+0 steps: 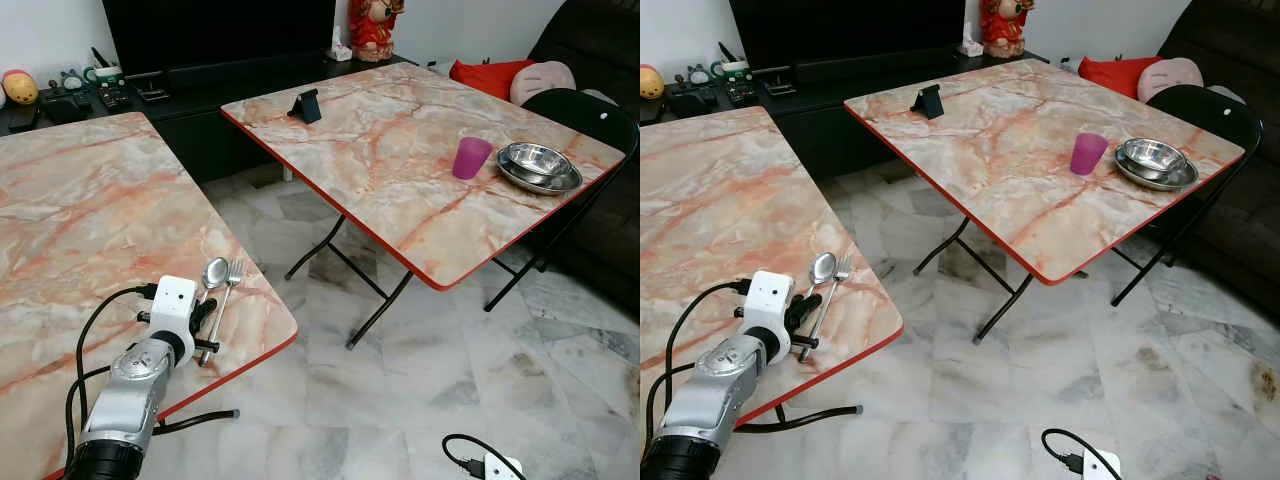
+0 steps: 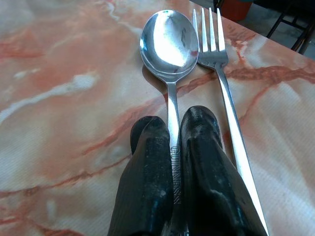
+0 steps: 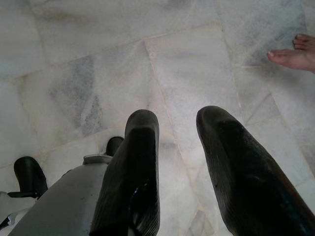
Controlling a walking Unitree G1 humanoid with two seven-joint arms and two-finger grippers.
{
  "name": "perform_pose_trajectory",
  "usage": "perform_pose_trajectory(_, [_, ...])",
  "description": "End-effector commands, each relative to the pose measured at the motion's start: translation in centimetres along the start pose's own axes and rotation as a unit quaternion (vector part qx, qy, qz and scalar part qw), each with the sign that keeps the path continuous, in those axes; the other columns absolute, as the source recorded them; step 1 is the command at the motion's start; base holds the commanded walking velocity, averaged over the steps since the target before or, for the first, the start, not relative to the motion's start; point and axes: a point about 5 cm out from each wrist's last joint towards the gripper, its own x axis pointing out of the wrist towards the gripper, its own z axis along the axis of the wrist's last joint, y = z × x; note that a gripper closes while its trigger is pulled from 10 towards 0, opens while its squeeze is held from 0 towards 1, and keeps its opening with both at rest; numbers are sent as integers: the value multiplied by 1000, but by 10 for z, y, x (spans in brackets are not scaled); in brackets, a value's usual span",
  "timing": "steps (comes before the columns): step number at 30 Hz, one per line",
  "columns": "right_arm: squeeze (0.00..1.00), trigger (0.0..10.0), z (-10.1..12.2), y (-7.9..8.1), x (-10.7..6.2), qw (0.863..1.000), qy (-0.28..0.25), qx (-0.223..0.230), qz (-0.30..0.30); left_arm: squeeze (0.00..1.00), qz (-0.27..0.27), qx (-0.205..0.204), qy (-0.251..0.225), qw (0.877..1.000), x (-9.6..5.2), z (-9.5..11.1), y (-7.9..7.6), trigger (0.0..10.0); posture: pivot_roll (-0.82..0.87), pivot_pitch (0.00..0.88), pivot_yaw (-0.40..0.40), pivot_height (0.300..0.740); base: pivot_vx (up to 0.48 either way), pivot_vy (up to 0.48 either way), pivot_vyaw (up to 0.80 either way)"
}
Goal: Setting the table
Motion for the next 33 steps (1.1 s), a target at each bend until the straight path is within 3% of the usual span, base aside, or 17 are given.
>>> perform_pose_trajectory(1, [0,10000,0,-5,0,1000,2,-1,-5,0,-23,6,16,1000,2,-9,-15,0,95,0,-96,740,0,0,0])
perform_pose_trajectory(9, [0,10000,0,-5,0,1000,1,-1,-5,0,7,-9,-24,1000,0,0,-10,0,96,0,-100,740,0,0,0])
perform_pose_trajectory(11, [0,10000,0,-5,0,1000,1,-2,-5,0,35,-31,-61,997,-3,10,-3,0,100,0,-102,740,0,0,0])
perform_pose_trajectory(15, [0,10000,0,-5,0,1000,1,-3,-5,0,59,-37,-84,994,-5,15,3,353,101,0,-103,740,0,0,0])
perform_pose_trajectory(16, [0,10000,0,-5,0,1000,1,-4,-5,0,69,-38,-91,993,-6,17,6,2510,101,0,-103,740,0,0,0])
perform_pose_trajectory(17, [0,10000,1,-5,0,1000,1,-4,-5,0,83,-34,-101,991,-7,20,9,10000,101,0,-106,740,0,0,0])
perform_pose_trajectory(23, [0,10000,1,-6,0,1000,0,-6,-4,0,107,-8,-135,985,-10,28,15,10000,99,0,-108,740,0,0,0])
perform_pose_trajectory(31, [0,10000,2,-6,0,1000,-2,-1,-6,0,101,-44,-183,977,-24,39,12,10000,97,0,-108,740,0,0,0])
perform_pose_trajectory(33, [0,10000,2,-6,0,1000,-3,-1,-6,0,104,-74,-184,975,-27,37,12,10000,101,0,-109,740,0,0,0])
